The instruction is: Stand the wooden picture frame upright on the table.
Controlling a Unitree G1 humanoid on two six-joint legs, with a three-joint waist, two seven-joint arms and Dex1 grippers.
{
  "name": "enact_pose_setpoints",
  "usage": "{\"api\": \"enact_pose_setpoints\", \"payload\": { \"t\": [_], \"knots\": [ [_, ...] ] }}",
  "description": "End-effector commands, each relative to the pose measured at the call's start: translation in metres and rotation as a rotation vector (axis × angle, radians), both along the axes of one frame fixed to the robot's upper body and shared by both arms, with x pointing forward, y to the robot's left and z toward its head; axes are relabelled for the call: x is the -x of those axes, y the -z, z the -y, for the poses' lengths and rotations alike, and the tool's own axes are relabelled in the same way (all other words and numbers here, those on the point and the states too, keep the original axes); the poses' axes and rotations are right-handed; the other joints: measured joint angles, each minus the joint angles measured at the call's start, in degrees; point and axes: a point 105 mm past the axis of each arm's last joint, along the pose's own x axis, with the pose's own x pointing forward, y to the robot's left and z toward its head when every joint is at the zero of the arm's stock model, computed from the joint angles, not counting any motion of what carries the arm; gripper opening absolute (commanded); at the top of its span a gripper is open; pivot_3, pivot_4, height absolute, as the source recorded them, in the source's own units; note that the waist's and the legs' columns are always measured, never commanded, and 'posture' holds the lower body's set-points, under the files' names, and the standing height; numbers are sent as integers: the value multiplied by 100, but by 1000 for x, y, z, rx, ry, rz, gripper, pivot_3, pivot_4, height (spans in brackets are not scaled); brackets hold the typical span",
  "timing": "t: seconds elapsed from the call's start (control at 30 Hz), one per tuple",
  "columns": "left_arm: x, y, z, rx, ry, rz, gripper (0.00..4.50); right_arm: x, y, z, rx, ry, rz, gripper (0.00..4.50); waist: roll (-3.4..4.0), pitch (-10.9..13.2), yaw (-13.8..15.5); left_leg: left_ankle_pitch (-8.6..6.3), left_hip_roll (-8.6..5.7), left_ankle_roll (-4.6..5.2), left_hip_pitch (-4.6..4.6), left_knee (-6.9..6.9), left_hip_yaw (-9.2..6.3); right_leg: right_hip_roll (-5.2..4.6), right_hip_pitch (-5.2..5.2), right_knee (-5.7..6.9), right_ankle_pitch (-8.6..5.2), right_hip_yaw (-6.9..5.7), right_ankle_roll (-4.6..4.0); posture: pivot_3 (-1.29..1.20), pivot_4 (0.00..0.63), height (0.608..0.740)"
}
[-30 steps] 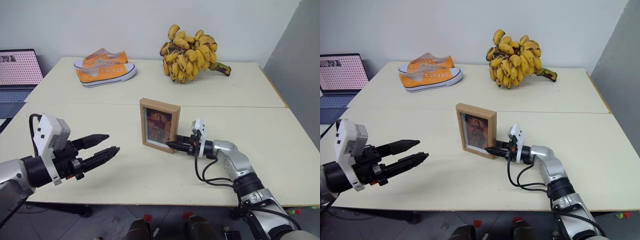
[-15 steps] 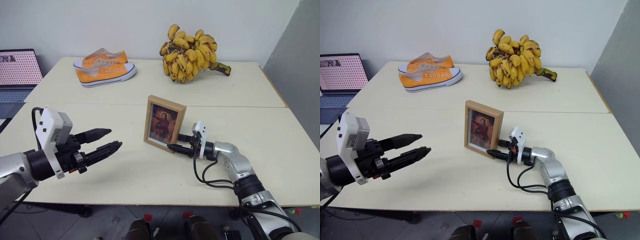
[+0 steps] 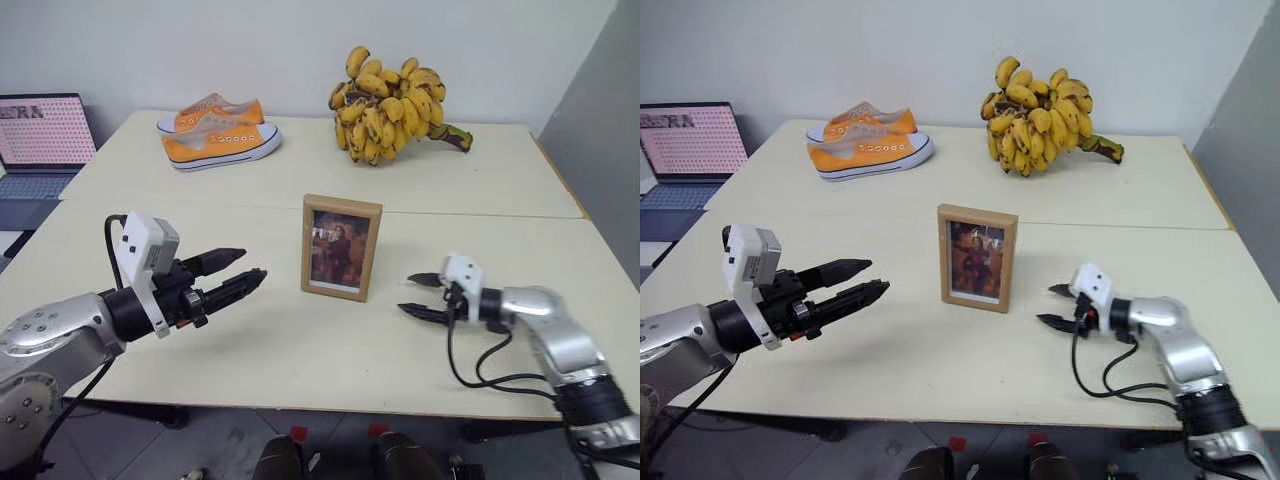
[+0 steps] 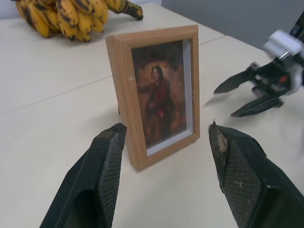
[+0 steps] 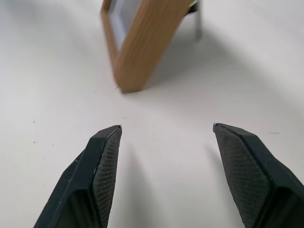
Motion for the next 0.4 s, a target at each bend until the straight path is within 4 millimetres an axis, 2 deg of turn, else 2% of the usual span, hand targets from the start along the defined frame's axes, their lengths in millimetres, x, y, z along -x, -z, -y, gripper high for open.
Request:
{"api": "enact_pose_setpoints", "payload": {
  "t": [0.03,0.13,0.2,0.4],
  "knots": [
    [-8,-8,-1,5,-7,40,2983,7,-44,-9,-91,15,82,3230,0,0,-23,0,1,0,2,0,0,1,0,0,-5,1,9,0,150,740],
    [-9,-7,0,7,15,18,2983,6,-67,-12,-141,47,107,3230,0,0,-23,1,-1,0,-1,2,1,1,-1,1,-4,3,12,0,150,740],
    [-8,-9,1,6,32,12,2983,7,-73,-15,-159,54,110,3230,-2,1,-8,1,-4,0,-5,3,3,-2,-1,-1,-1,4,10,0,150,740],
    [-13,-7,1,-29,6,-4,2983,12,-64,-17,-165,74,69,3230,-5,1,40,0,-5,1,-11,-1,-1,-4,-4,-6,3,-2,1,0,150,740]
  ]
}}
